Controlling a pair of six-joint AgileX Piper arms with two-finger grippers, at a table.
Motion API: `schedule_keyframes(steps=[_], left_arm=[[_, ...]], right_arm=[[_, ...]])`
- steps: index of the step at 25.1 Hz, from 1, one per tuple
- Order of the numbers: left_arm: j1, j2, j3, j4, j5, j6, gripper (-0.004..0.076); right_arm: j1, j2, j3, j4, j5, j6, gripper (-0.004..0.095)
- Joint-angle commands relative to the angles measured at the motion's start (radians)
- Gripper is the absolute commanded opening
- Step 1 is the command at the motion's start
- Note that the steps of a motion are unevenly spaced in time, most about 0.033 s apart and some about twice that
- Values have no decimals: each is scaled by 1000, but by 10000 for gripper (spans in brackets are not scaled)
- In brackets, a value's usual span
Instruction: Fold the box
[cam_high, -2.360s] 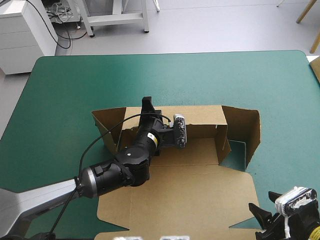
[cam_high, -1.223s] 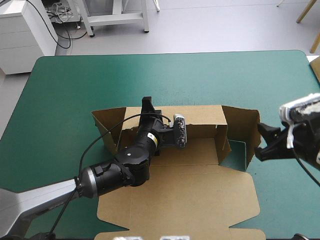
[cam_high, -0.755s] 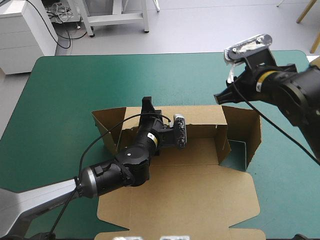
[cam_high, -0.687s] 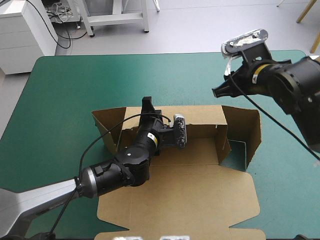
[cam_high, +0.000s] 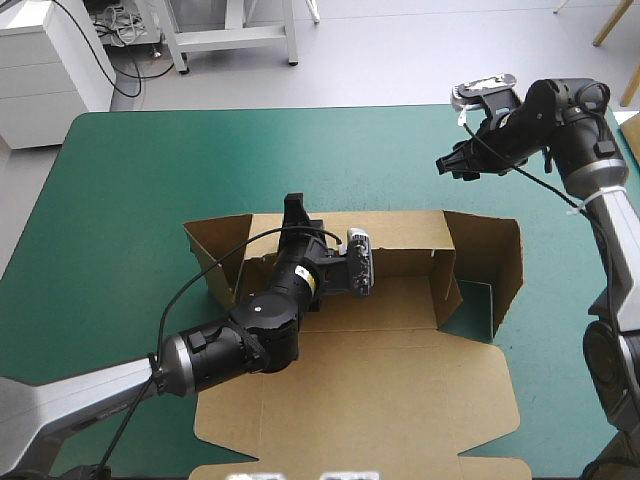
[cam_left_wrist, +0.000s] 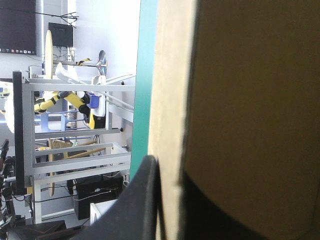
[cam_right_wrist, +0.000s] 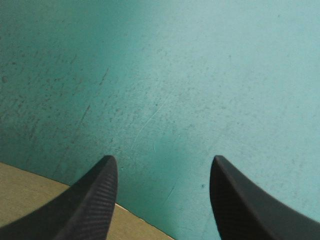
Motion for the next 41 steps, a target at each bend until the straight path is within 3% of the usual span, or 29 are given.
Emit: schedule_keyframes(steps=[1,15,25,41], left_arm=[[-7,-32,-16,-4,-44,-15,-8],[-6,7,-16,25,-62,-18,-8],[-6,27,-16,30,-79,-18,-8],[-6,-11,-16,33,-52,-5,-8]], right_arm=[[-8,-38,-28,34,-43,-27,506],[-8,-90,170,48,-41,-77,506],[-8,-273,370,65,-43,-129,506],[6,-495,683,293,-90,-336,464]])
